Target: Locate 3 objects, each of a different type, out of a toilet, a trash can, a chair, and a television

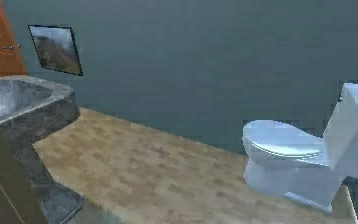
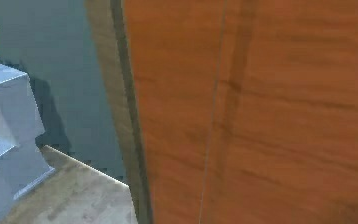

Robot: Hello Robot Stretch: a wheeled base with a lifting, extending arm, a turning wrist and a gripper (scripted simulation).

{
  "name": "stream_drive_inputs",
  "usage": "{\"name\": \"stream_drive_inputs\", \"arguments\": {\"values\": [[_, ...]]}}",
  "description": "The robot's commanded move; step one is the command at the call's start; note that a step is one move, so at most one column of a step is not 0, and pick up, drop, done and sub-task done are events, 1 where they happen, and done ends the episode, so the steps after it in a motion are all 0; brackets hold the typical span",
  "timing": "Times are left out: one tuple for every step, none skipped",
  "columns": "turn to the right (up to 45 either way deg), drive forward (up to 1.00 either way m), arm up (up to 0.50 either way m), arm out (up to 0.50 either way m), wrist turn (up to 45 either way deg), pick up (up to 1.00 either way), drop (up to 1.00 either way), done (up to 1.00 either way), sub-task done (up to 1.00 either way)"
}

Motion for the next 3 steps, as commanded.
{"name": "stream_drive_inputs", "arguments": {"values": [[0.0, 0.75, 0.0, 0.0, 0.0, 0.0, 0.0, 0.0, 0.0], [45.0, 0.0, 0.0, 0.0, 0.0, 0.0, 0.0, 0.0, 0.0], [0.0, 0.0, 0.0, 0.0, 0.0, 0.0, 0.0, 0.0, 1.0]]}}
